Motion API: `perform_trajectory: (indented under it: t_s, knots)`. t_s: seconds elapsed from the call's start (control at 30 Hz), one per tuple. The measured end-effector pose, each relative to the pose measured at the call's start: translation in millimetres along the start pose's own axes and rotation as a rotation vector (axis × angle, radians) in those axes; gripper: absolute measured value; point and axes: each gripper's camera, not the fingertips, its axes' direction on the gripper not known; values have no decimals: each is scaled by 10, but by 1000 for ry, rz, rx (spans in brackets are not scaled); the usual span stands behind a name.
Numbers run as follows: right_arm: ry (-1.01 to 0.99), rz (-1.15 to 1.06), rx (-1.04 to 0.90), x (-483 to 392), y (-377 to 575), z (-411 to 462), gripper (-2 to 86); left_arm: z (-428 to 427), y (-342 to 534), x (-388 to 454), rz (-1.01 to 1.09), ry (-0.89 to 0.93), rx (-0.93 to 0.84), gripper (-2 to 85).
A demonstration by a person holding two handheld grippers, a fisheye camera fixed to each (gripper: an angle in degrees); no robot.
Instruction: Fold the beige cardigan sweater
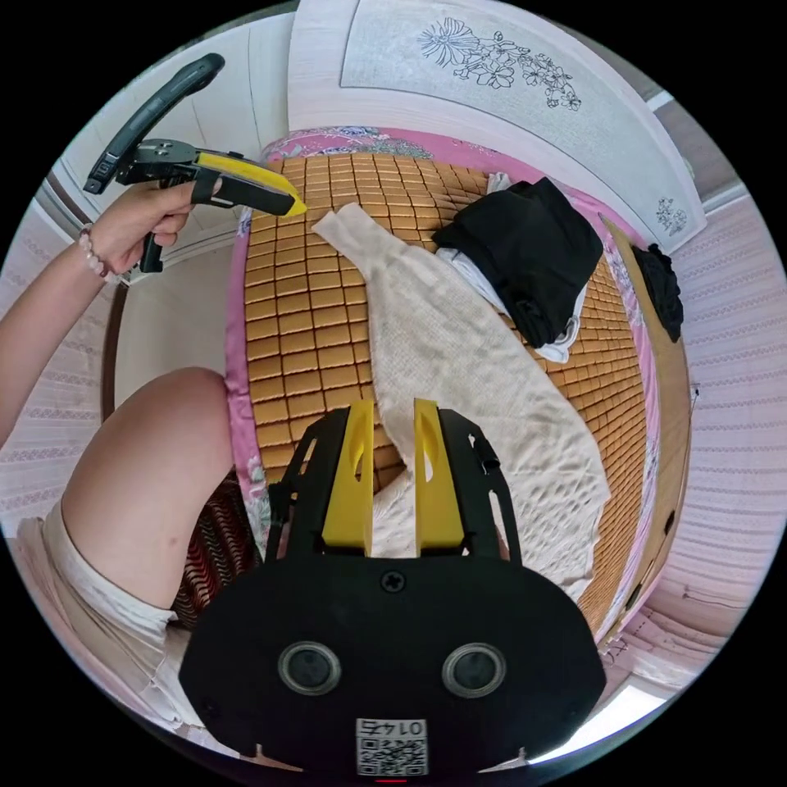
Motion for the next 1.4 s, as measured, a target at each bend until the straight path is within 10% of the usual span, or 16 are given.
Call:
perform_trajectory:
  t_s: [1.4]
  knots:
    - [27,142,140,-61,-595,776,7,507,-126,-779,93,0,37,-7]
